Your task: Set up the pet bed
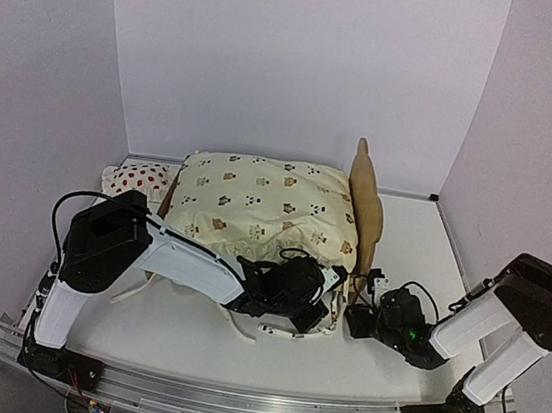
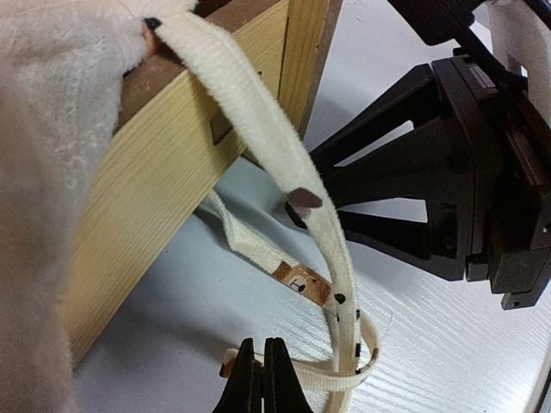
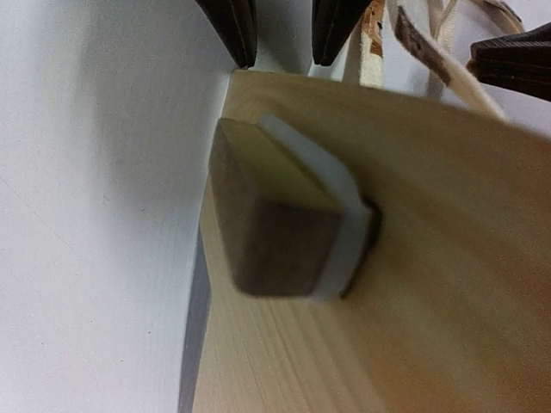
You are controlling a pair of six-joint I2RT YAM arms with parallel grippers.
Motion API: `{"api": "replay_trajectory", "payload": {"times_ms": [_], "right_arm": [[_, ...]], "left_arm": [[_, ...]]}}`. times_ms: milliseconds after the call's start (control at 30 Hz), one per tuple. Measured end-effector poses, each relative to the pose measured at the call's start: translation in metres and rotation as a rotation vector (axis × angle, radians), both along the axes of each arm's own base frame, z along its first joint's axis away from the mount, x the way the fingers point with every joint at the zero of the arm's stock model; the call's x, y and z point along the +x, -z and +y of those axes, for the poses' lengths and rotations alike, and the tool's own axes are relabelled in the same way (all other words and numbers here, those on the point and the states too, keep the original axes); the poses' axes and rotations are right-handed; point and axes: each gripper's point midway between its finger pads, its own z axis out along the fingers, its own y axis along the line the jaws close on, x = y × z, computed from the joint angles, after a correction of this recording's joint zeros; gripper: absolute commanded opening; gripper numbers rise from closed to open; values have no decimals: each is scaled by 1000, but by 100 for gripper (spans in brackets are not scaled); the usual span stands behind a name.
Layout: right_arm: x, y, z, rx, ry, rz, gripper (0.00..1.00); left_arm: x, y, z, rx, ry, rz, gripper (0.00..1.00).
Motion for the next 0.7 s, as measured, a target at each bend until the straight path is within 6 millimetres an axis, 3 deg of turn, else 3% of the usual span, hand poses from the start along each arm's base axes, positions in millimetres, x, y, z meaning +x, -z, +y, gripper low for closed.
{"api": "replay_trajectory", "payload": {"times_ms": [700], "right_arm": [[-4,-14,29,124,-129,-36,23]], "left_arm": [[12,-1,3,-25,-18,-2,0]]}}
